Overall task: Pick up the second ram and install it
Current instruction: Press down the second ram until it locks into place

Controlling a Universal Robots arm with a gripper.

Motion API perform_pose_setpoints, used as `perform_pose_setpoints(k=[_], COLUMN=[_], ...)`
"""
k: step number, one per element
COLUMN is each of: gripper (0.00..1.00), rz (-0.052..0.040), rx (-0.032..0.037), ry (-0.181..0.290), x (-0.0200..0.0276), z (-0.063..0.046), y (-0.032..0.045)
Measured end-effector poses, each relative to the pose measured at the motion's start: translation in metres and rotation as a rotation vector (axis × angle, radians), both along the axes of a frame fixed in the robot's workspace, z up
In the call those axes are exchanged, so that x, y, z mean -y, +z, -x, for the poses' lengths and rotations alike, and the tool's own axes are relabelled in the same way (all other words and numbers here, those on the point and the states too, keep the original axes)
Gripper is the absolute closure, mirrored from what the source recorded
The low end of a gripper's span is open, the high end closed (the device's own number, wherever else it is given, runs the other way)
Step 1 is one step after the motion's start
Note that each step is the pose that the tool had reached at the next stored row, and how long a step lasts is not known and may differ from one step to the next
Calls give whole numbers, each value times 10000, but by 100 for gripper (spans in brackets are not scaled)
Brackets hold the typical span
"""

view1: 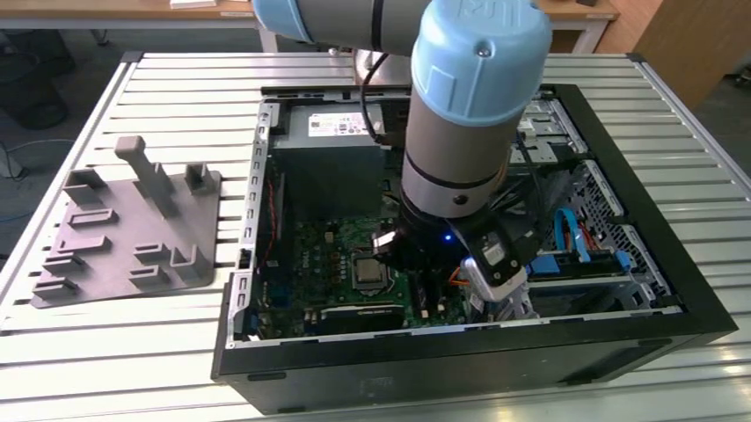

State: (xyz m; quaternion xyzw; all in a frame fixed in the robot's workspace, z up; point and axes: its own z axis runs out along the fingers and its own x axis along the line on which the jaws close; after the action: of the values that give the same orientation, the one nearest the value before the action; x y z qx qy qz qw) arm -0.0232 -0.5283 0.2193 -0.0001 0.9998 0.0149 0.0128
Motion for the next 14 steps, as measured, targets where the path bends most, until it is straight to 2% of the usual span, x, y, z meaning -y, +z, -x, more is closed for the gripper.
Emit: perform_pose_setpoints(k=[4,8,12,14], gripper=[90,90,90,90], rz=[8,0,4,0], rx=[0,4,3,4], ry=[-1,0,0,0], x=[33,35,33,-16], z=[1,0,0,-1], y=[-20,-13,116,121])
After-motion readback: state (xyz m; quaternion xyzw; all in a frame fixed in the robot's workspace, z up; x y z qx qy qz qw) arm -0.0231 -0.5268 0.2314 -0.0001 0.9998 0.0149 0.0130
